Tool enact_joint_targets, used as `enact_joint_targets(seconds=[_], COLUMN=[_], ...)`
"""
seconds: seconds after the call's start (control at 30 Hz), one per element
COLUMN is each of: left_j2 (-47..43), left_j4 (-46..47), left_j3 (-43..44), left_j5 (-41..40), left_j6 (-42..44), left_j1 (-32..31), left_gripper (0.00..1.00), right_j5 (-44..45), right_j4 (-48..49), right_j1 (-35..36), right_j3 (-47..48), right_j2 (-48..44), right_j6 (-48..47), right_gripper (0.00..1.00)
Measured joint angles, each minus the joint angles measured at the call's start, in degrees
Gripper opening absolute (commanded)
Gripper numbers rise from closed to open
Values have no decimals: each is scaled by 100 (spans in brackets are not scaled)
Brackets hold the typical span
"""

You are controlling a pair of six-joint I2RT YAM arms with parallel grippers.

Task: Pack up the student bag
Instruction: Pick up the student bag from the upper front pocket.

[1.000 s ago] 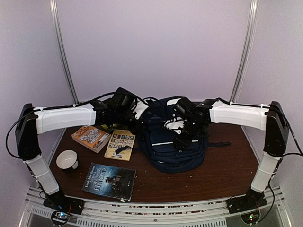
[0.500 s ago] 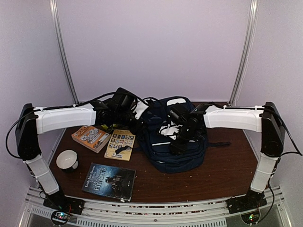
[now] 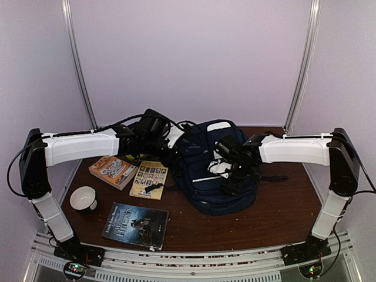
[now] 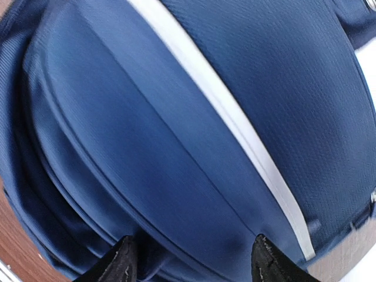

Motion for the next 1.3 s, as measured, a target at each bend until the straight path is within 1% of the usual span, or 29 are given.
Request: enact_joint_targets(seconds=[0.17, 0.27, 0.3, 0.43, 0.53, 0.6, 0.77, 0.93, 1.13, 1.23, 1.3], left_j2=[0, 0, 0, 0, 0, 0, -2, -2, -2, -2, -2], left_j4=[-2, -2, -4, -7, -9, -11, -17, -17, -17, -17, -17], left_j3=[0, 0, 0, 0, 0, 0, 0, 0, 0, 0, 0], left_j5=[-7, -39, -42, -46, -52, -61, -74, -85, -85, -85, -85], left_j6=[24, 44, 46, 61, 66, 66, 68, 68, 68, 70, 70], left_j1=[0, 0, 0, 0, 0, 0, 0, 0, 0, 0, 0], left_gripper=[36, 36, 36, 36, 36, 36, 36, 36, 36, 36, 36], right_j5=[-295, -584, -752, -1266, -1556, -1694, -1797, -1818, -1954, -2041, -2153], right_j4=[-260, -450, -505, -634, -697, -719, -734, -708, -643, -612, -570], right_j1=[-409, -573, -599, -614, -619, -623, -715, -876, -1012, -1019, -1040], right_j3=[-107, -129, -146, -188, -192, -192, -190, -190, -190, -190, -190], right_j2=[-330, -533, -616, -772, -728, -651, -358, -254, -66, -52, -52], right_j6=[-22, -17, 0, 63, 105, 133, 205, 227, 240, 243, 262], right_gripper=[66, 63, 60, 40, 32, 30, 30, 30, 40, 49, 51])
